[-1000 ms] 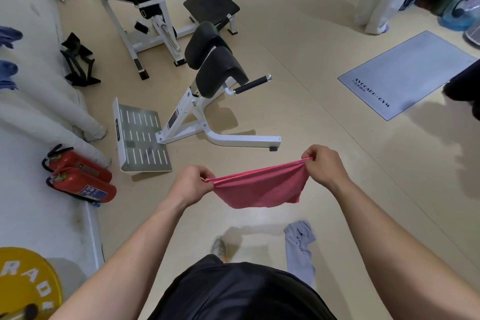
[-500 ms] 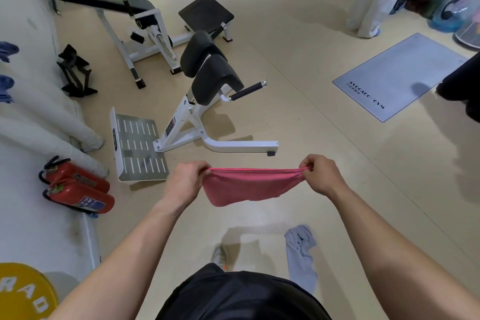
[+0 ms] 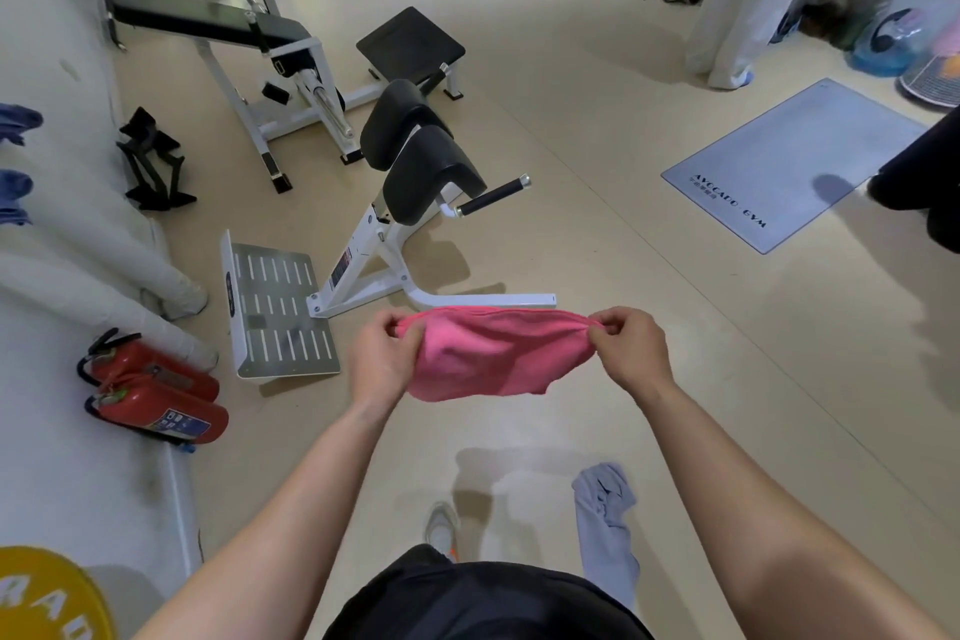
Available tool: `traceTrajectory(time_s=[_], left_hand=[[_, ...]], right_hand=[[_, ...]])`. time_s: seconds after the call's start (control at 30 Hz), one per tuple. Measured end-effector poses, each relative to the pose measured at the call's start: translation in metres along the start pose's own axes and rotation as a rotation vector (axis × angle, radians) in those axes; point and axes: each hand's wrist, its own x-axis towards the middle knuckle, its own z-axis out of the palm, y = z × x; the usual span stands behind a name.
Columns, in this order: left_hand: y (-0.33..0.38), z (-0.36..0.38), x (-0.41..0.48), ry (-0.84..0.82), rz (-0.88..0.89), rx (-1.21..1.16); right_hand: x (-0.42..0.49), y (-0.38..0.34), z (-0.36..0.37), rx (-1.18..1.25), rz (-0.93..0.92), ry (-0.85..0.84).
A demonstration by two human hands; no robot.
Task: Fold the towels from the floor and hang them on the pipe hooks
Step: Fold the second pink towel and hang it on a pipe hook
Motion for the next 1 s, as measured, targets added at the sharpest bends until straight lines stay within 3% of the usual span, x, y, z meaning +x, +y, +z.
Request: traceTrajectory(time_s=[0.17,0.37,0.77,1.0], left_hand=[[-0.005,0.043,-0.041,-0.184,-0.105,-0.209],[0.000,0.062,-0.063,-0.256,-0.149,-0.354],[-0.008,0.059,-0.071,-0.363,0.019,-0.079],[-0.002,0.048,-0.070,-0.517,-0.009,-0.136]], right_hand=[[-0.039,-0.005,0.035,0.132,-0.007,-0.112],[-0.071,-0.001,0.065,0.149,0.011,-0.143],[-0.088,0.013,0.078,0.264,0.053,-0.085],[-0.083,0.011,0.079,0.210,0.000,-0.162]])
